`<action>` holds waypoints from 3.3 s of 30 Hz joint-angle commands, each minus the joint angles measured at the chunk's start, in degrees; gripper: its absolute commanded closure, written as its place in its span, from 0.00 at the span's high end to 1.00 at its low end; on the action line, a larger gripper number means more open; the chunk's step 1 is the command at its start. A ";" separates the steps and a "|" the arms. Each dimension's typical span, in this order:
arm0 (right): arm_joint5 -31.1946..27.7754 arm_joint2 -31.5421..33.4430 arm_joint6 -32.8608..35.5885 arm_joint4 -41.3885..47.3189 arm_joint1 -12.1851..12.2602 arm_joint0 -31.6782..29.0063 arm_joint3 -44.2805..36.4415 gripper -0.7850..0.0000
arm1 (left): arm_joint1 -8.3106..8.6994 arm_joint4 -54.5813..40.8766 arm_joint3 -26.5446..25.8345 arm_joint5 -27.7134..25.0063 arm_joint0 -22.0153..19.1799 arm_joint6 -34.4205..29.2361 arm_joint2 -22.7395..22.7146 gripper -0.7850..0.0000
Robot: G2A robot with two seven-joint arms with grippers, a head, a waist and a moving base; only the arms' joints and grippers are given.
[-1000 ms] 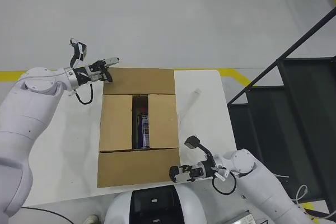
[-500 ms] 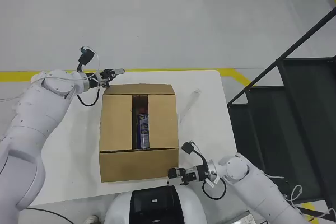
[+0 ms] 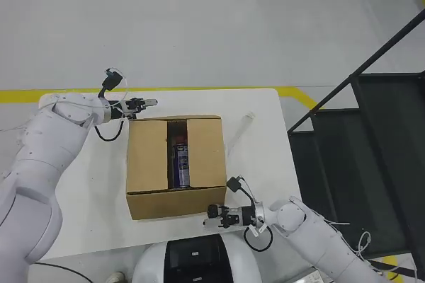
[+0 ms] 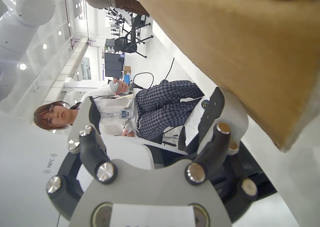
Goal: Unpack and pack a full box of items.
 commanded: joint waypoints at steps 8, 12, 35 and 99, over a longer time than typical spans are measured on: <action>0.18 -1.07 -1.62 -1.24 -0.18 0.08 0.20 1.00 | -0.74 1.19 0.96 -1.33 -0.11 -1.20 -0.69 1.00; 0.22 -1.07 -1.88 -1.19 -0.12 0.01 -0.44 1.00 | -0.90 0.67 1.78 -1.97 -0.10 -2.04 -1.46 1.00; 7.15 8.13 1.74 6.94 3.00 -5.98 -21.21 1.00 | 5.55 -9.86 8.69 -18.21 -0.98 -7.39 -13.15 1.00; 33.95 -6.20 -5.59 7.03 -2.62 16.36 -17.70 1.00 | 33.86 -19.82 -59.84 -13.37 51.04 -19.78 -43.57 1.00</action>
